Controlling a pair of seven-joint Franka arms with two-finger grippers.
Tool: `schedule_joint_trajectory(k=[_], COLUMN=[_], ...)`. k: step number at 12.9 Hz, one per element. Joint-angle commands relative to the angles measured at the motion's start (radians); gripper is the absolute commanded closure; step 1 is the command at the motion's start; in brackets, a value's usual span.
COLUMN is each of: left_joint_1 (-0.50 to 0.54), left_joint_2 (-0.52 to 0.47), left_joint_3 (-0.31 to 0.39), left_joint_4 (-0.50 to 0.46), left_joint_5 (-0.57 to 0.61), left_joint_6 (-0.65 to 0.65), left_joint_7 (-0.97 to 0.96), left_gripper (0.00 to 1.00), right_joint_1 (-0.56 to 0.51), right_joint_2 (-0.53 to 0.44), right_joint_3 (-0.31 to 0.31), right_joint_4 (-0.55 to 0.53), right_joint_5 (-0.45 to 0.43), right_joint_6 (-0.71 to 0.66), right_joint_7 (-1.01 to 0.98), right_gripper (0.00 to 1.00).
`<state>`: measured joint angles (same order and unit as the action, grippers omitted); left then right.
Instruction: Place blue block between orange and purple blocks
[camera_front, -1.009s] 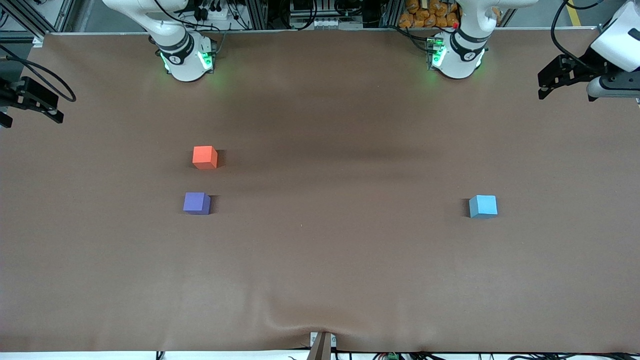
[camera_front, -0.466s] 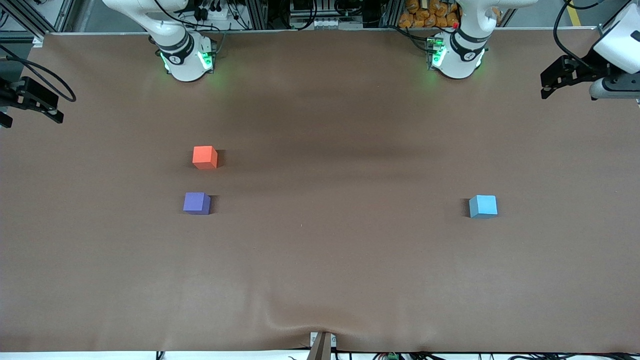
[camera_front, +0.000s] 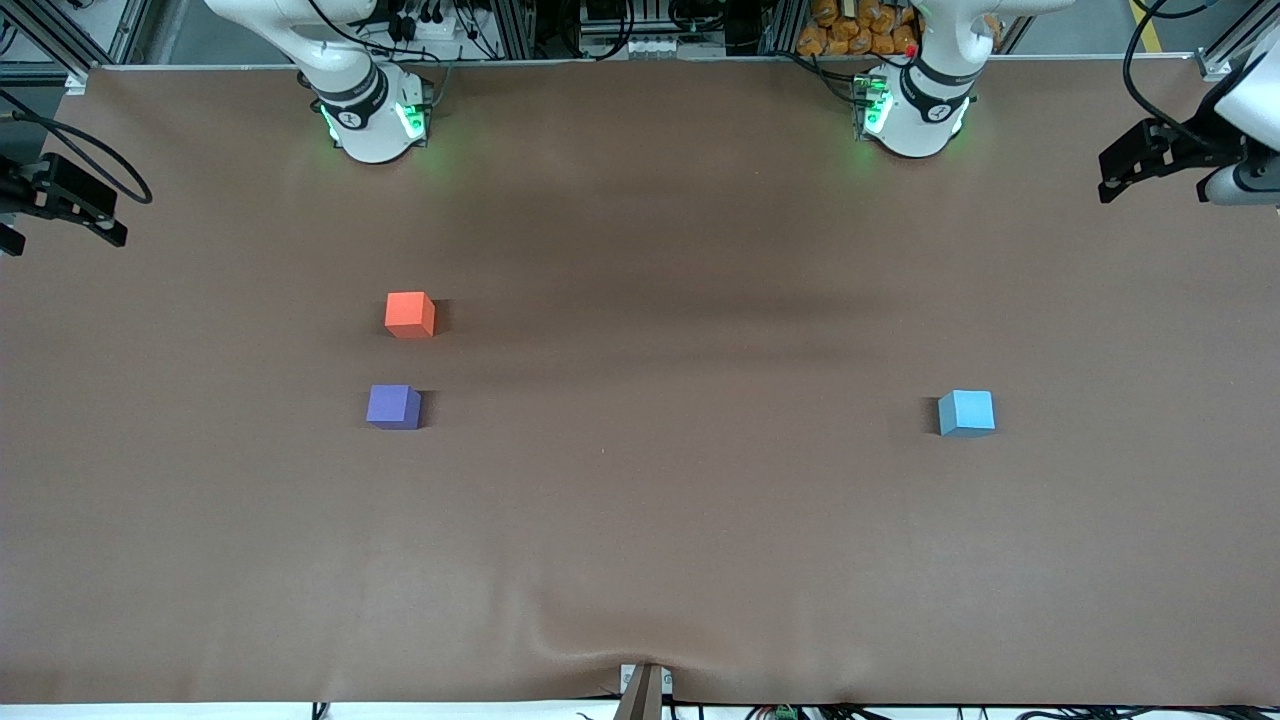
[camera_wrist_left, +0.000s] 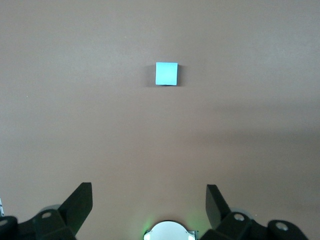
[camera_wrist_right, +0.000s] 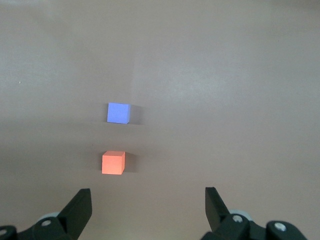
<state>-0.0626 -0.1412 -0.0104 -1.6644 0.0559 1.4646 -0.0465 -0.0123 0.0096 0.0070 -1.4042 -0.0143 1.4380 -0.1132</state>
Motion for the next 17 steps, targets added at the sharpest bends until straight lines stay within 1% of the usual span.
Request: schedule_joint_trajectory(k=[1, 4, 6, 7, 9, 10, 11, 13, 15, 17], left_joint_1=[0.007, 0.012, 0.036, 0.044, 0.061, 0.066, 0.076, 0.079, 0.079, 0.081], left_joint_2=[0.029, 0.084, 0.110, 0.126, 0.134, 0.140, 0.185, 0.282, 0.342, 0.402], left_joint_3=[-0.006, -0.005, -0.006, -0.006, -0.010, -0.010, -0.011, -0.013, -0.014, -0.014], left_joint_4=[0.011, 0.002, -0.041, -0.091, -0.272, -0.346, -0.377, -0.377, -0.402, -0.406], left_joint_5=[-0.008, -0.002, -0.004, -0.013, -0.013, -0.013, -0.013, -0.013, -0.013, -0.013], left_joint_6=[0.029, 0.049, 0.145, 0.213, 0.487, 0.594, 0.673, 0.724, 0.796, 0.835], left_joint_7=[-0.016, -0.016, -0.016, -0.016, -0.018, -0.018, -0.004, 0.000, 0.004, 0.026], left_gripper=[0.00, 0.00, 0.00, 0.00, 0.00, 0.00, 0.00, 0.00, 0.00, 0.00], right_joint_1=[-0.015, -0.015, -0.015, -0.015, -0.017, -0.015, -0.015, -0.017, -0.017, -0.017], right_joint_2=[0.006, 0.006, 0.006, 0.006, 0.006, 0.006, 0.006, 0.006, 0.004, 0.006], right_joint_3=[0.013, 0.013, 0.013, 0.013, 0.013, 0.013, 0.013, 0.013, 0.013, 0.013], right_joint_4=[0.018, 0.018, 0.018, 0.018, 0.018, 0.018, 0.018, 0.018, 0.018, 0.018], right_joint_5=[-0.006, -0.004, -0.004, -0.004, -0.003, -0.003, -0.003, -0.003, -0.003, -0.001], right_joint_6=[-0.010, -0.010, -0.010, -0.010, -0.010, -0.010, -0.010, -0.010, -0.011, -0.011], right_joint_7=[-0.005, -0.005, -0.005, -0.005, -0.005, -0.005, -0.005, -0.005, -0.005, -0.005], right_gripper=[0.00, 0.00, 0.00, 0.00, 0.00, 0.00, 0.00, 0.00, 0.00, 0.00])
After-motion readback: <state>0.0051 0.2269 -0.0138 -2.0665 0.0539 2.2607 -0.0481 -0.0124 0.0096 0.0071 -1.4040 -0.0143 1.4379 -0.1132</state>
